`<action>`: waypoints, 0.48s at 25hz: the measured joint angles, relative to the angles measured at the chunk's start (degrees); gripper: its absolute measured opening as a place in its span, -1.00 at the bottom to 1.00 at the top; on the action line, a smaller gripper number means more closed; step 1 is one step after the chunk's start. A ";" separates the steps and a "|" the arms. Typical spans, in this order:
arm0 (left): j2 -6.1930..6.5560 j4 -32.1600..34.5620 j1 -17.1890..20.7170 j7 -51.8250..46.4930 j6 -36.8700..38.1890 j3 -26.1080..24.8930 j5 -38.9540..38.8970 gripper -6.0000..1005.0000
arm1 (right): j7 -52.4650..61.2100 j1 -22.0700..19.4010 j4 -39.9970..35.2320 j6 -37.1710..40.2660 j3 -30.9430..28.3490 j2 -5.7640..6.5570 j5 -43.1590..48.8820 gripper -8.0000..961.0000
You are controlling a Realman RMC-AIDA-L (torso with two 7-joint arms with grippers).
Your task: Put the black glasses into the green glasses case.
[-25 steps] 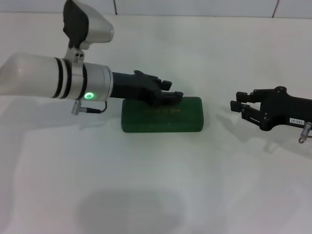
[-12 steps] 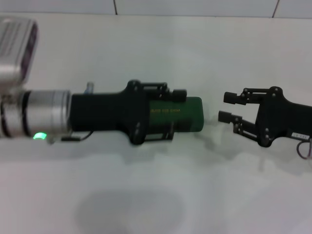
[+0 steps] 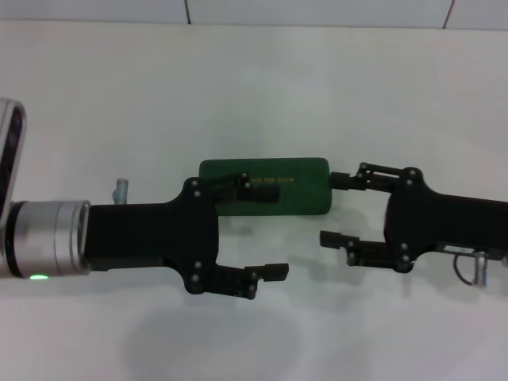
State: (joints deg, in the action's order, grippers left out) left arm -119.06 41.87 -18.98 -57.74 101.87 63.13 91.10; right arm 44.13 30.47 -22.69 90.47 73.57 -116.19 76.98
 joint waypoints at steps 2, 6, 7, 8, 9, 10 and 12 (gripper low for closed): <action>0.03 -0.60 0.17 0.69 0.00 -0.01 0.00 0.63 | -0.06 0.62 0.34 -0.76 1.56 0.00 -1.21 0.43; 0.05 -1.67 0.18 2.19 -0.22 -0.03 -0.03 0.78 | -0.18 1.11 0.39 -2.93 4.82 0.01 -4.69 0.44; 0.06 -1.81 0.15 2.47 -0.26 -0.05 -0.15 0.78 | -0.18 1.15 0.40 -3.42 5.69 0.01 -5.55 0.44; 0.06 -1.88 0.11 2.59 -0.27 -0.07 -0.21 0.78 | -0.20 1.16 0.40 -3.73 6.20 0.01 -6.18 0.44; 0.06 -1.91 -0.03 2.67 -0.27 -0.09 -0.33 0.78 | -0.24 1.15 0.41 -3.95 6.68 0.01 -6.64 0.45; 0.06 -1.93 -0.13 2.69 -0.27 -0.12 -0.39 0.78 | -0.37 1.12 0.41 -3.99 6.82 0.01 -6.75 0.45; 0.06 -1.94 -0.34 2.70 -0.27 -0.13 -0.42 0.78 | -1.44 0.92 0.43 -4.05 7.05 0.01 -6.90 0.45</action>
State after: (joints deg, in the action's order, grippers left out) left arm -119.00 39.93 -19.33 -55.04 101.60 62.99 90.67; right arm 42.69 31.39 -22.26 86.42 80.62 -116.18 70.07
